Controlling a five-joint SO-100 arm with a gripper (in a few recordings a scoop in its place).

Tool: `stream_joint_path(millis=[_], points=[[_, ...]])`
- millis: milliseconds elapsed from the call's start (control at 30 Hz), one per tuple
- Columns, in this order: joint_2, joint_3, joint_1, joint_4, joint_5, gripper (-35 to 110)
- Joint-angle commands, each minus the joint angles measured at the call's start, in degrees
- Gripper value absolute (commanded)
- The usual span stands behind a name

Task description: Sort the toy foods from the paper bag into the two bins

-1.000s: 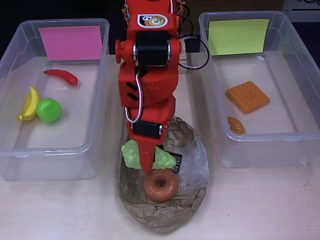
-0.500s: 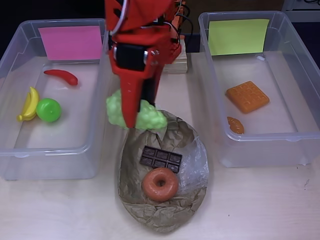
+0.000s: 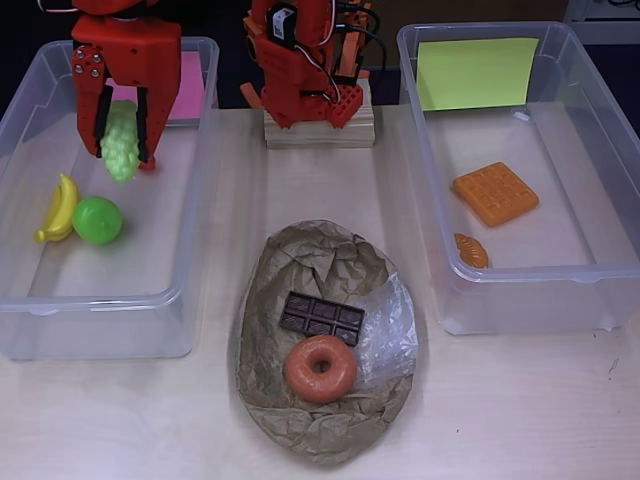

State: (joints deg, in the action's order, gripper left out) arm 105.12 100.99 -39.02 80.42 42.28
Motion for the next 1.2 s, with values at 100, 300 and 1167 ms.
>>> stream_joint_path(millis=[100,300,1167], points=[[6.3,12.6,-5.9,-6.4,4.7,0],[7.6,20.9,-8.3,-13.7,7.4,1],[5.3,19.3,-9.6,-13.8,5.6,47]])
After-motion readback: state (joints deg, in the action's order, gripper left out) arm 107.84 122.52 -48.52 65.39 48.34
